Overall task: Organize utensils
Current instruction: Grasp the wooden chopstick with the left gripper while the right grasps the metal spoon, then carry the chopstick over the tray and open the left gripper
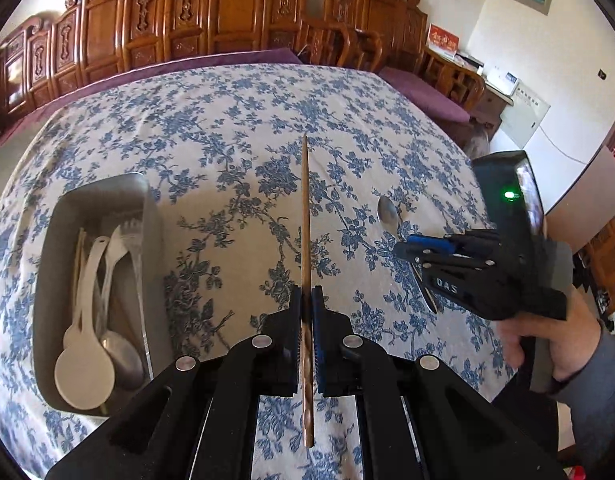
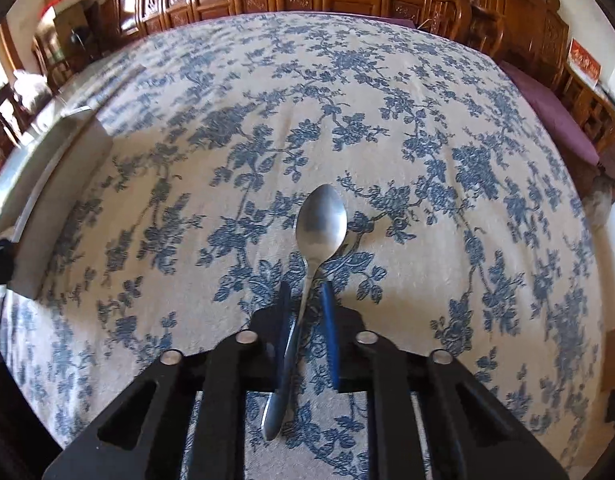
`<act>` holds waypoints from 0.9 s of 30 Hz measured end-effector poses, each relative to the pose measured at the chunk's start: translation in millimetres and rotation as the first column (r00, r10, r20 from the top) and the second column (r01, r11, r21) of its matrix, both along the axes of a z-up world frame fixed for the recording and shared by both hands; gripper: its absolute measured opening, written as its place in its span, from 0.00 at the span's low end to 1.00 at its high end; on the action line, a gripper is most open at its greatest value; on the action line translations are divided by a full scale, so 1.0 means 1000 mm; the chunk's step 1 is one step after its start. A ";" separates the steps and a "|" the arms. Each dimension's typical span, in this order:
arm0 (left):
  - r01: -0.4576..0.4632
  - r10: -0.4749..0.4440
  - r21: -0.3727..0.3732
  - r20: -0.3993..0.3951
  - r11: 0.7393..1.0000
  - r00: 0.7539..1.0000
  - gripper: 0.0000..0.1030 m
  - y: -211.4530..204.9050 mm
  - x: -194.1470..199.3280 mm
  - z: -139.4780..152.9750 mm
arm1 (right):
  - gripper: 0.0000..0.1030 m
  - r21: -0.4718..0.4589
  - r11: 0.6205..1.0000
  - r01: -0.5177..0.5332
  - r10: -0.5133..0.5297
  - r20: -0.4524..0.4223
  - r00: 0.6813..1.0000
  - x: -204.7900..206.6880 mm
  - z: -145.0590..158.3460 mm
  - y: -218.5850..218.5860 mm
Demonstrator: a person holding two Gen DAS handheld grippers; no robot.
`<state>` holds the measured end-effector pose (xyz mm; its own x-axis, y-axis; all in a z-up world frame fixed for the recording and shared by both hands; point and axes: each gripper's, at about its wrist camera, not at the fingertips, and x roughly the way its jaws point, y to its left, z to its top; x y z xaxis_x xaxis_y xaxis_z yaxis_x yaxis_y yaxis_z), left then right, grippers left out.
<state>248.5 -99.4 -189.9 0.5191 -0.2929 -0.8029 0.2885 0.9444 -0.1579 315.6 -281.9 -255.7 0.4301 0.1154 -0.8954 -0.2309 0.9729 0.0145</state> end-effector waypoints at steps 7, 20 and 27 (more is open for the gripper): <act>-0.014 0.015 -0.018 0.027 1.000 1.000 0.04 0.015 -0.010 0.011 | 0.04 -0.030 1.000 0.006 -0.007 -0.034 0.999 0.000 0.000 -0.001; -0.063 0.064 -0.021 0.060 0.998 0.996 0.04 0.054 -0.017 0.024 | 0.03 0.009 1.000 -0.018 0.018 0.002 1.000 -0.018 0.020 0.007; -0.109 0.109 -0.007 0.072 0.994 0.991 0.04 0.086 -0.011 0.029 | 0.03 0.062 0.996 -0.066 0.063 0.054 0.997 -0.024 0.048 0.026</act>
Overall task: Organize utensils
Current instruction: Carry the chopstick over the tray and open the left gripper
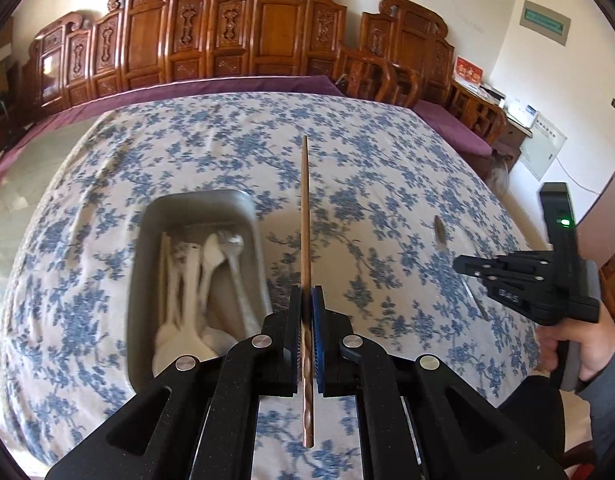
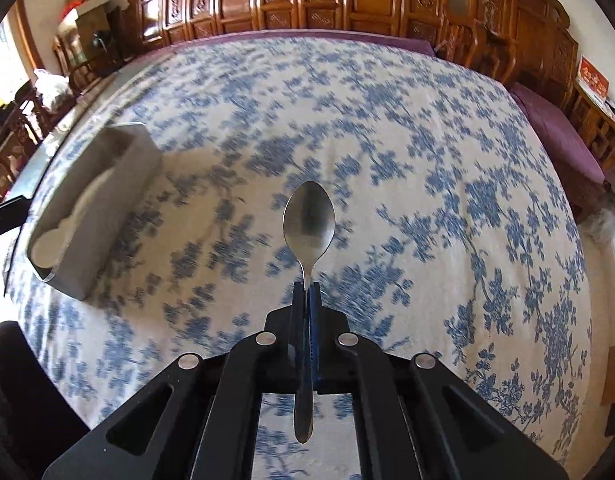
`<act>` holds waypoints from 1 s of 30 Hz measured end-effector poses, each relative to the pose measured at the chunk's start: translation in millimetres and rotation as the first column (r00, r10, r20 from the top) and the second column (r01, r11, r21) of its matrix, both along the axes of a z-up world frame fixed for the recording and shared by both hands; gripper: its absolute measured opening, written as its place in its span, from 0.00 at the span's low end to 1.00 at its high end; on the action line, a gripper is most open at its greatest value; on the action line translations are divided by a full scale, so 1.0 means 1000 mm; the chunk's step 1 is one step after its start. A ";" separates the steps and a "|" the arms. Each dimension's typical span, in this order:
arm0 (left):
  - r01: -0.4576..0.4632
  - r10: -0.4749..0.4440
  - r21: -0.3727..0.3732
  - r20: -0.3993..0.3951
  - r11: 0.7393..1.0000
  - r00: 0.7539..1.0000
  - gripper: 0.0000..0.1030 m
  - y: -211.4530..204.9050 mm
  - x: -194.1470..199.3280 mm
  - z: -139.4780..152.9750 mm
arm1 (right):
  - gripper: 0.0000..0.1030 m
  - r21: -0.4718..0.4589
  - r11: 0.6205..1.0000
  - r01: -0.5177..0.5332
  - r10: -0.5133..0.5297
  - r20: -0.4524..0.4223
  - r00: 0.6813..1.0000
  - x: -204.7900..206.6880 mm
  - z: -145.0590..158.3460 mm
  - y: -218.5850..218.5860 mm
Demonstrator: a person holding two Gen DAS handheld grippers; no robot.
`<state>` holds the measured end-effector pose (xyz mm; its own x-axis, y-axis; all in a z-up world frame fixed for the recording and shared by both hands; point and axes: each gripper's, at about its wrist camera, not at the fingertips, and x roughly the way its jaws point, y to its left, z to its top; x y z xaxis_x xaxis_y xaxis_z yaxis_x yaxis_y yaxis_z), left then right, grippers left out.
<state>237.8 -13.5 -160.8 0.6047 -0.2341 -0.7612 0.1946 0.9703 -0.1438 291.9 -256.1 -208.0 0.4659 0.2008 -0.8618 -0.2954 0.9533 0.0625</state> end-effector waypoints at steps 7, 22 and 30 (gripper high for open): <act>-0.044 0.044 0.014 -0.001 0.999 0.999 0.04 0.025 0.007 0.001 | 0.03 0.034 0.998 -0.049 0.048 0.033 0.998 -0.005 0.018 0.022; -0.078 0.083 0.046 -0.140 0.996 0.987 0.04 0.051 0.040 -0.058 | 0.03 0.055 0.989 -0.138 0.133 0.075 0.988 -0.015 0.040 0.057; -0.076 0.082 0.043 -0.154 0.996 0.985 0.04 0.050 0.045 -0.065 | 0.03 0.069 0.986 -0.150 0.145 0.070 0.987 -0.016 0.039 0.064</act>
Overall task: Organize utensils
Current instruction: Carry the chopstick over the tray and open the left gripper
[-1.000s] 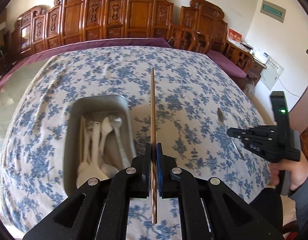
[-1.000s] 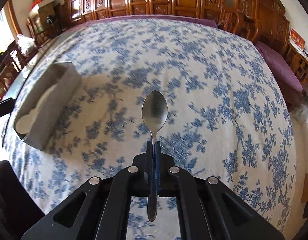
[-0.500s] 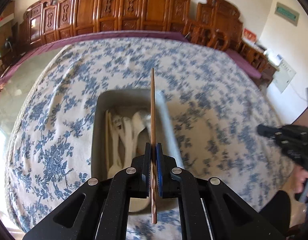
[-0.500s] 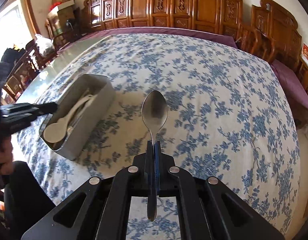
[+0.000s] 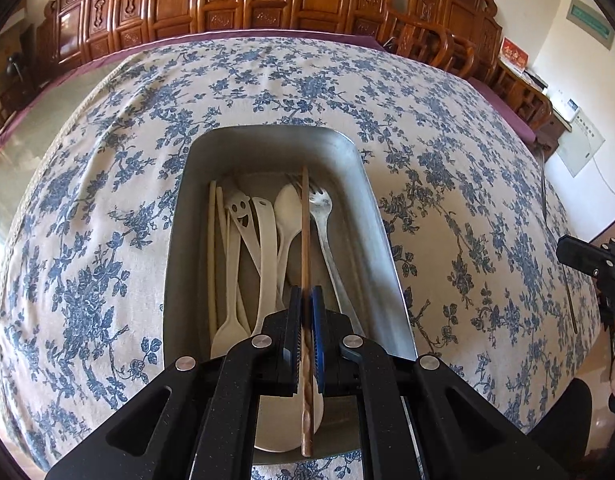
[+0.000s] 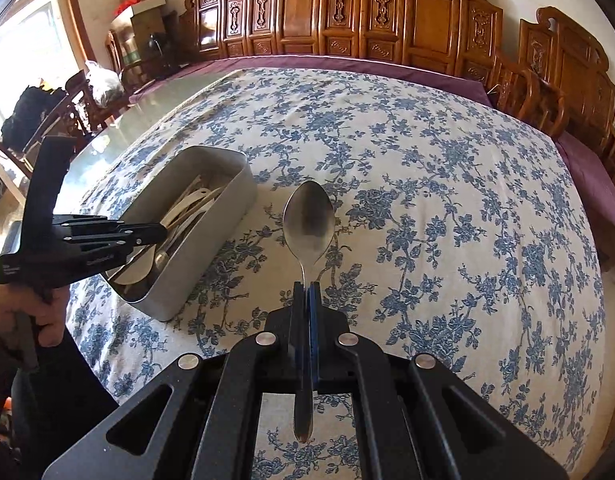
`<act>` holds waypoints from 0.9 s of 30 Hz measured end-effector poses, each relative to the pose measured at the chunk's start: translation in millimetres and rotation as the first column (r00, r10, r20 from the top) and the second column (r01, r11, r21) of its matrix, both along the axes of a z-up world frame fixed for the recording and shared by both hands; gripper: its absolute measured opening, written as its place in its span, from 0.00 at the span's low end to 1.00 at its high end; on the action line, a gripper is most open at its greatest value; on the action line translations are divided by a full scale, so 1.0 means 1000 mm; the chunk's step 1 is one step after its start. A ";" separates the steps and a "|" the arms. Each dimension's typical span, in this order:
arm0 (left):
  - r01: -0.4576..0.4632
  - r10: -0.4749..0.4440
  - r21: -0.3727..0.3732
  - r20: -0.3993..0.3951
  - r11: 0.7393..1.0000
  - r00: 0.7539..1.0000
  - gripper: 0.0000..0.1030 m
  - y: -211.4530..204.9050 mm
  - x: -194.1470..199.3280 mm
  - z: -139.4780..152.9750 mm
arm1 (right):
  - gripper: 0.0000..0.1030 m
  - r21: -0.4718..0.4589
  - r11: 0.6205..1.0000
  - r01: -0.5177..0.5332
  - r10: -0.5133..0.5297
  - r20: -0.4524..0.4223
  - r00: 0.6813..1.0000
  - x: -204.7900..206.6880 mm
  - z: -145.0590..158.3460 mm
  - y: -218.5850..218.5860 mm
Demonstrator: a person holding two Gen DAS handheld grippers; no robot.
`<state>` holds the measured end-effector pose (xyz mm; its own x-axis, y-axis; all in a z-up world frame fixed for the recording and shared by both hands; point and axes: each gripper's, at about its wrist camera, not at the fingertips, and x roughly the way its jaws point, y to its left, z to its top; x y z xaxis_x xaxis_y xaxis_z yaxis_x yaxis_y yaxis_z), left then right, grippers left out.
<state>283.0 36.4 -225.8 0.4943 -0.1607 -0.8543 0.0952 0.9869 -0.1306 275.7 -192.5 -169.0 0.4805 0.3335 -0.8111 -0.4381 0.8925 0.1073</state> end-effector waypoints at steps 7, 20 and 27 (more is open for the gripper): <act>0.000 0.000 0.000 0.013 1.000 1.000 0.05 0.001 -0.001 0.004 | 0.03 0.017 1.000 -0.018 0.018 0.006 1.000 -0.002 0.007 0.012; -0.004 0.002 0.027 0.087 1.000 0.996 0.05 0.023 -0.020 0.039 | 0.03 0.042 0.995 -0.086 0.086 0.006 0.996 0.009 0.015 0.069; -0.021 0.017 0.042 0.111 0.999 0.994 0.13 0.047 -0.031 0.052 | 0.03 0.059 0.992 -0.114 0.115 -0.010 0.993 0.018 0.014 0.105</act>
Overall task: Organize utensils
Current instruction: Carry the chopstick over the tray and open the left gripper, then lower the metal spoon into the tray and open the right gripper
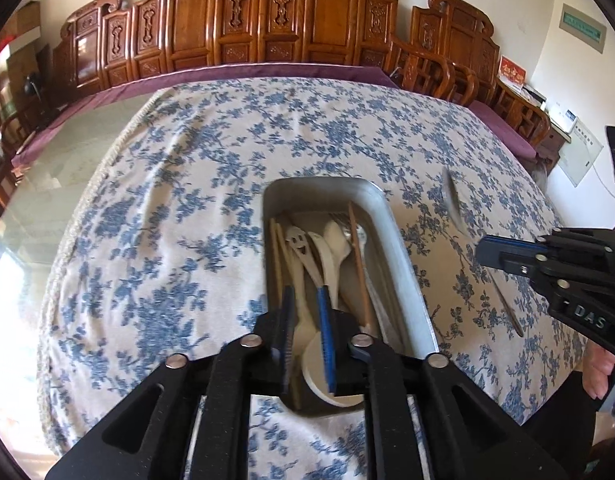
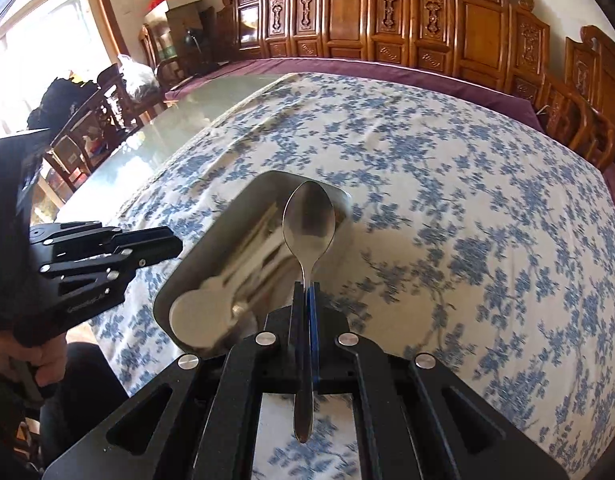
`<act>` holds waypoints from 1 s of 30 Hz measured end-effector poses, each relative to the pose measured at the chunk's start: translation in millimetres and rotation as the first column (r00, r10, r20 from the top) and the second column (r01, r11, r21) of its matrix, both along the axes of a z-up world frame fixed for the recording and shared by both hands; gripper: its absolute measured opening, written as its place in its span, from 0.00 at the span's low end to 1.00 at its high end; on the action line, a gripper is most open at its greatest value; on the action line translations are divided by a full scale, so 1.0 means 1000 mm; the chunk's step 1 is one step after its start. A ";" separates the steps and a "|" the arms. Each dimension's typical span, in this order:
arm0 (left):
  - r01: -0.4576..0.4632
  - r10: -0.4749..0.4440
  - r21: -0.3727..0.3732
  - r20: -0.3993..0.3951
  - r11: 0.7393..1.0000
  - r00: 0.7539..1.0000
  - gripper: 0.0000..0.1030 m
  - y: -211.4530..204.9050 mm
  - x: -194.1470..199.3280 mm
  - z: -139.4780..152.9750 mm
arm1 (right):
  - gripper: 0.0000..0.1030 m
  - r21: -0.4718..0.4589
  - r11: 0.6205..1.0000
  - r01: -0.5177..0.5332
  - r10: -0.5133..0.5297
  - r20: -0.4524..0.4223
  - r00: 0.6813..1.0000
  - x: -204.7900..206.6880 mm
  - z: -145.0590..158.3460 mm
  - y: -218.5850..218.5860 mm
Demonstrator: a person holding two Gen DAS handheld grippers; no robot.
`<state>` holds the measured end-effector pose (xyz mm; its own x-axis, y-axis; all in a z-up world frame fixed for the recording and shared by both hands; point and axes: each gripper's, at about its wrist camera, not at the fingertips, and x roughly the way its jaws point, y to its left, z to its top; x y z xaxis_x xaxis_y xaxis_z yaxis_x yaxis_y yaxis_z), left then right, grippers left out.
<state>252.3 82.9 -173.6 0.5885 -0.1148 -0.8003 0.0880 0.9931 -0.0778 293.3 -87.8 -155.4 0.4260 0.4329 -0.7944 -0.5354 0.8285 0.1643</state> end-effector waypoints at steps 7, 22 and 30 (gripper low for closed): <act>-0.024 0.024 0.016 0.009 1.000 1.000 0.21 0.023 -0.009 0.005 | 0.03 -0.005 1.000 -0.030 0.030 -0.010 0.999 0.008 -0.002 0.036; -0.110 0.110 0.025 0.007 0.994 0.994 0.76 0.064 -0.016 -0.004 | 0.03 -0.032 0.998 -0.046 0.043 -0.089 0.995 0.026 -0.036 0.090; -0.144 0.144 0.015 -0.006 0.989 0.990 0.76 0.079 -0.015 -0.009 | 0.03 0.023 1.000 0.014 -0.010 -0.165 0.986 0.043 -0.049 0.101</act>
